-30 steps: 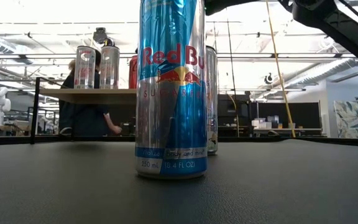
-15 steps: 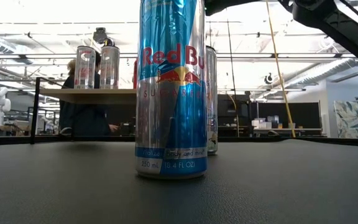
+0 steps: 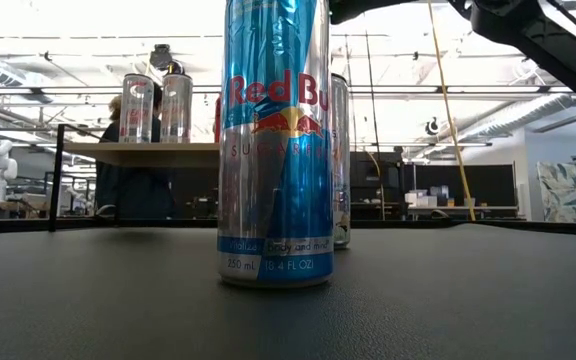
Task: Place canned beverage on shelf
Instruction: Adjust the red black soda can on the shelf, then put the white pink soda can aligned with the white pink soda can on the shelf
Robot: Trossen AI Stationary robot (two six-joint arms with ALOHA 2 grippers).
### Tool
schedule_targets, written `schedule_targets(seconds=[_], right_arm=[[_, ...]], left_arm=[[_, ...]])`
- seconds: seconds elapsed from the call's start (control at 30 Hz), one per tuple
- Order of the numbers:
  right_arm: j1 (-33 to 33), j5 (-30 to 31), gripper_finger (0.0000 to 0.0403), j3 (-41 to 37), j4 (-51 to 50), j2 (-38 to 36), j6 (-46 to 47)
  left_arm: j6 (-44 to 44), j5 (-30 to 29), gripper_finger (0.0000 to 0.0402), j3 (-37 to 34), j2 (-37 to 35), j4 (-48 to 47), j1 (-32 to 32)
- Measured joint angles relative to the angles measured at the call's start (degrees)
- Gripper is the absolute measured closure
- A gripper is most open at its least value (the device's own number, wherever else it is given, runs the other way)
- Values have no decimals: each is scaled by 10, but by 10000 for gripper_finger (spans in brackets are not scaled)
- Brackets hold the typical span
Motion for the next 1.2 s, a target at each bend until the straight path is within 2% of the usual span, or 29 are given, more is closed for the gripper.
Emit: schedule_targets(seconds=[0.4,0.8,1.03,1.2], right_arm=[[31,0,198,0,-45,-83,-8],[52,-3,198,0,-173,-156,98],[52,-88,198,0,-267,-175,140],[54,-92,198,0,-285,-175,168]], left_arm=[[0,0,35,0,0,4,0],[0,0,35,0,17,12,0],[1,0,35,0,37,7,0],[2,0,35,0,42,8,0]])
